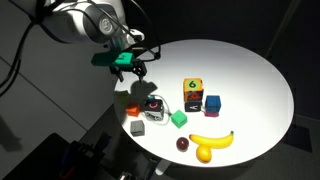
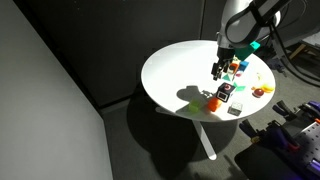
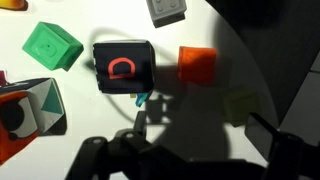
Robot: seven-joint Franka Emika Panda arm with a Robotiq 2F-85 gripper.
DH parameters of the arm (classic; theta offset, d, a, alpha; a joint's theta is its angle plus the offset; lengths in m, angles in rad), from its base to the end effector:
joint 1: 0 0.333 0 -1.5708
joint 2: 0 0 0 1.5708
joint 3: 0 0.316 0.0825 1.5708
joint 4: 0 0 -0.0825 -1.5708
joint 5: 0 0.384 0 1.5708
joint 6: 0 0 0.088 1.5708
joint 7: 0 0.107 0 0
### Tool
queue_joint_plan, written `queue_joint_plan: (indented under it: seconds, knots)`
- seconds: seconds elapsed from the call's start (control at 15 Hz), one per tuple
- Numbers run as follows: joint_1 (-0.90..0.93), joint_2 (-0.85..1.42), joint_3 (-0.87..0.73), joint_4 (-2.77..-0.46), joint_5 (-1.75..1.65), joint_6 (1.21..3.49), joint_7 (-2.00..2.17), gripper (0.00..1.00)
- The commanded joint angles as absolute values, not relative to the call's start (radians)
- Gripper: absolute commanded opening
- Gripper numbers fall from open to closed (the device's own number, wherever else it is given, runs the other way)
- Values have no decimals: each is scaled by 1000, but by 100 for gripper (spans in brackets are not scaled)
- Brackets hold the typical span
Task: Lift the light green building block and put it on the orange dice
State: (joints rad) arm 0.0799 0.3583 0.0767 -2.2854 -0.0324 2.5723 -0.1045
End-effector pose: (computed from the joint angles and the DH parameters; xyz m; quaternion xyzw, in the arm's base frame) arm 0.5175 0.0836 0.1896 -0.9892 -0.1420 0.0351 0.0044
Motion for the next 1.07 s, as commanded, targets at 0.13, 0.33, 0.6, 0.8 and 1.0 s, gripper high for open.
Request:
queue_joint_plan:
  seconds: [0.13,0.33,0.6,0.8,1.0]
  knots:
    - [120,431,95,-2224,-81,2572,-106,100]
    - [143,464,108,-2196,-82,2568,-104,100]
    - [176,508,116,-2169,-97,2581,-106,100]
    - [203,537,108,-2163,-137,2610,-98,100]
    - [227,567,97,-2167,-174,2667,-83,100]
